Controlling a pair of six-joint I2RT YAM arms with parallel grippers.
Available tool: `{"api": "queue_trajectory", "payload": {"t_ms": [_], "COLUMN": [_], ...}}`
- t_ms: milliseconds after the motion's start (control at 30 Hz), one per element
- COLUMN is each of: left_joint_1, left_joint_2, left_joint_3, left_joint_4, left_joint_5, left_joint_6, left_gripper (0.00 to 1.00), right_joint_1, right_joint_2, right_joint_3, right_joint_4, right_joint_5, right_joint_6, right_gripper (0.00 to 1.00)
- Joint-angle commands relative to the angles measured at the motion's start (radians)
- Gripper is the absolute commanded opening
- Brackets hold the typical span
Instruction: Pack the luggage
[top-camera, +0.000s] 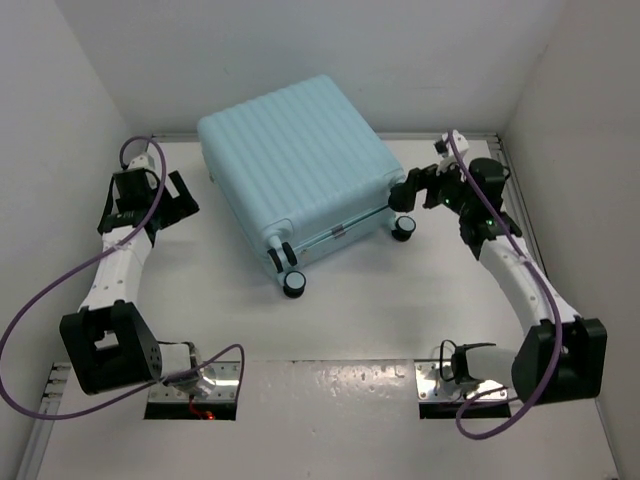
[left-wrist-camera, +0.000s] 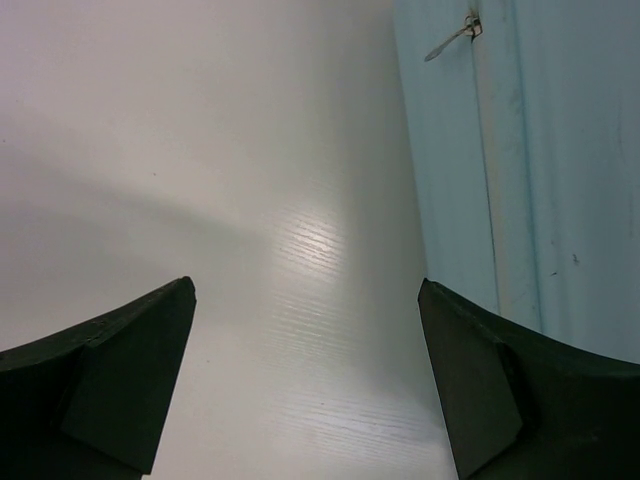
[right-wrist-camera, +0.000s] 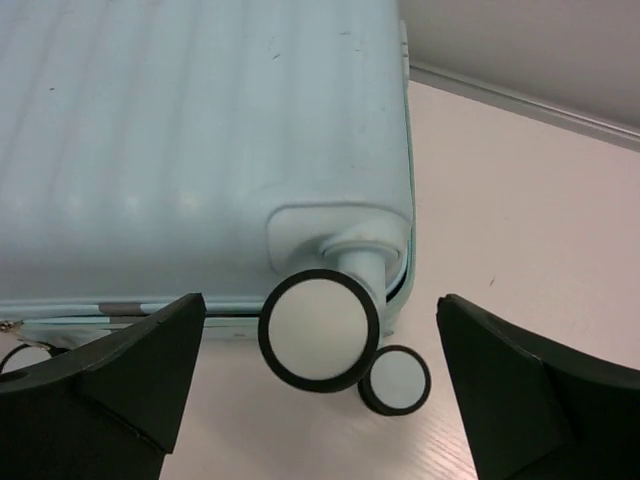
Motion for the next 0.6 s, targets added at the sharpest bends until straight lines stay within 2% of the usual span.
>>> {"api": "queue_trajectory", "payload": {"t_ms": [0,33,67,167,200,433,533,567], "left_joint_1": [-0.005,-0.005,-0.005,-0.005,-0.005,-0.005,-0.005,-0.005], "left_joint_2": [0.013,0.013,0.023,0.032,0.032,0.072,0.081,0.081], "left_joint_3": [0.027,0.036,0.037,0.037,0.037,0.056,0.056,0.056], "left_joint_4": [0.021,0.03,0.03,0.03,0.03,0.039,0.039,0.039], "left_joint_5": [-0.007,-0.007,-0.007,-0.007,0.002,0.002,0.002,0.002], "left_joint_6": [-0.001,-0.001,-0.01,-0.01,-0.01,-0.019,-0.019,-0.028], "left_gripper": [0.99,0.99,0.99,0.99,0.99,0.99,0.99,0.99], "right_joint_1": [-0.004,-0.007,-0.003,-0.007,-0.012,-0.032,-0.043,-0.04], "right_joint_2": [0.08,0.138,0.16,0.272,0.301,0.465,0.516,0.53], "right_joint_3": [0.147,0.167,0.24,0.302,0.383,0.596,0.632,0.638], "right_joint_4": [-0.221,-0.237,-0.314,-0.402,-0.457,-0.692,-0.717,-0.735], "right_joint_5": [-0.068,-0.068,-0.059,-0.05,-0.057,-0.094,-0.113,-0.111], "right_joint_6": [-0.146,-0.222,-0.247,-0.328,-0.359,-0.468,-0.493,-0.512], "right_gripper": [0.99,0.99,0.99,0.99,0.99,0.99,0.91,0.82]}}
